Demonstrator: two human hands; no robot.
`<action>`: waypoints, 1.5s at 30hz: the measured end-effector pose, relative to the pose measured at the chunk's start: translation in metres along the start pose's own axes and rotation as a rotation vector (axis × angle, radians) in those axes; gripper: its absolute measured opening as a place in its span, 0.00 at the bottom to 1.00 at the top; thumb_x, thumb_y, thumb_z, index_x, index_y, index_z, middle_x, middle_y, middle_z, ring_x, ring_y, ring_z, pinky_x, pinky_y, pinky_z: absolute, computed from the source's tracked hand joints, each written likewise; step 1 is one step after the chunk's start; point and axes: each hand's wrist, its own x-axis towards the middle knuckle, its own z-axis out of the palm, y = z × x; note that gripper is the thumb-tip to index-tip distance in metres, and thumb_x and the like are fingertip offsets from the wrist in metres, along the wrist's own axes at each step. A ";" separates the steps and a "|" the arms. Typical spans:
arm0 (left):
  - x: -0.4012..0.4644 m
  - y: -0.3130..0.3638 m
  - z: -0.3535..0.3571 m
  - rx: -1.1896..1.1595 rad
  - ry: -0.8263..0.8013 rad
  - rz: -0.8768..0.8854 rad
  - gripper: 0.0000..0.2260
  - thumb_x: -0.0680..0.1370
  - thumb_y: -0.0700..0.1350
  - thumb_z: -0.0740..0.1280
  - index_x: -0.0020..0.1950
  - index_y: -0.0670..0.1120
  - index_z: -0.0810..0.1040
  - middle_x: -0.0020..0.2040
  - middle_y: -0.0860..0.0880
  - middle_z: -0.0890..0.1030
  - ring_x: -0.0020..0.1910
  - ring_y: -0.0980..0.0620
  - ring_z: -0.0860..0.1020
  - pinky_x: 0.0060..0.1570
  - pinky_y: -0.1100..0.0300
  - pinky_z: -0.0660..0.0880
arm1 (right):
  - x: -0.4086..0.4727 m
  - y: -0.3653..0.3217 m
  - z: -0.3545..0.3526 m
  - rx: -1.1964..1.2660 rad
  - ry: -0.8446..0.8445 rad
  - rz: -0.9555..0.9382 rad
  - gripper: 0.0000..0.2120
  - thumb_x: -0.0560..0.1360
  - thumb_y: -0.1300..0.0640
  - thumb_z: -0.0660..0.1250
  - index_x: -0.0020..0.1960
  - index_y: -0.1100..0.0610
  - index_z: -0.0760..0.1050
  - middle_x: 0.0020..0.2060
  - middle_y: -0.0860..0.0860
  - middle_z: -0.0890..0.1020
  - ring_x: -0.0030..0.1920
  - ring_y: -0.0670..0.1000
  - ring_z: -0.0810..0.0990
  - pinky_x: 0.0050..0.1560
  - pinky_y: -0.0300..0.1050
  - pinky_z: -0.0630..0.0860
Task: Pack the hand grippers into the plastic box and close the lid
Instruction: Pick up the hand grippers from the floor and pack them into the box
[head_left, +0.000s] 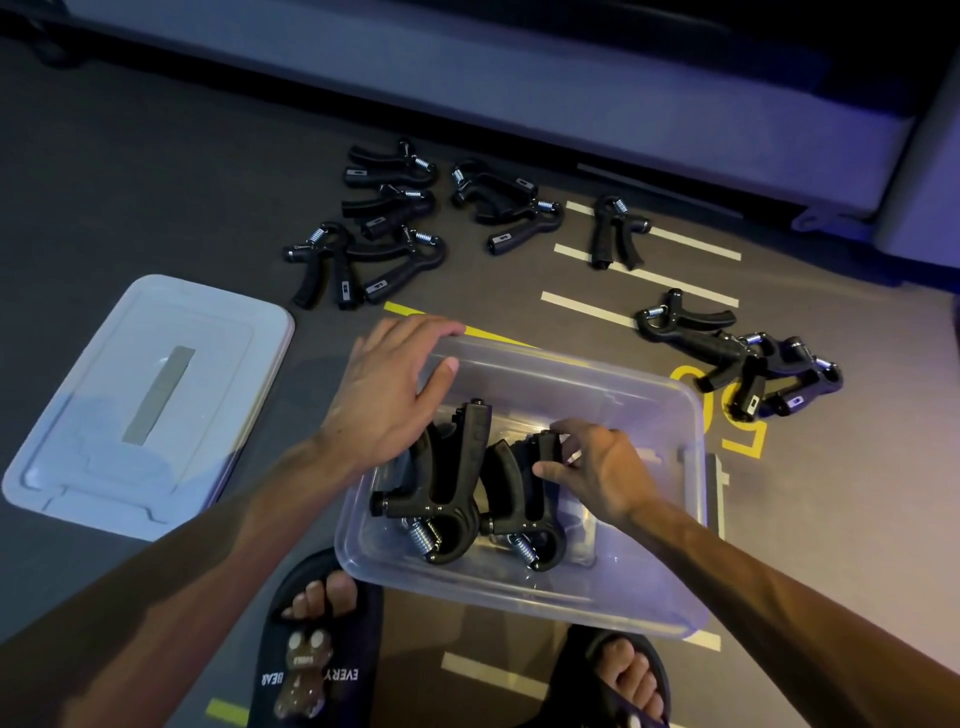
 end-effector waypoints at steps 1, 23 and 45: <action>0.000 0.000 0.000 0.000 -0.002 -0.002 0.16 0.82 0.52 0.59 0.69 0.55 0.73 0.66 0.58 0.76 0.64 0.51 0.71 0.62 0.49 0.67 | -0.002 -0.002 0.001 0.007 0.000 0.000 0.26 0.71 0.49 0.77 0.65 0.57 0.77 0.46 0.50 0.84 0.41 0.47 0.80 0.43 0.33 0.71; 0.015 0.007 -0.001 0.033 -0.013 0.028 0.16 0.83 0.55 0.56 0.67 0.56 0.76 0.60 0.59 0.81 0.60 0.52 0.75 0.60 0.52 0.65 | 0.013 -0.055 -0.118 0.456 0.046 0.005 0.08 0.80 0.57 0.67 0.50 0.61 0.81 0.41 0.56 0.86 0.36 0.55 0.86 0.32 0.50 0.83; 0.050 0.020 0.009 -0.087 -0.013 0.061 0.11 0.84 0.52 0.61 0.62 0.54 0.79 0.43 0.60 0.83 0.47 0.57 0.81 0.60 0.45 0.73 | 0.123 0.094 -0.089 -0.063 0.165 0.307 0.29 0.72 0.48 0.73 0.70 0.54 0.70 0.60 0.57 0.81 0.59 0.61 0.79 0.58 0.52 0.76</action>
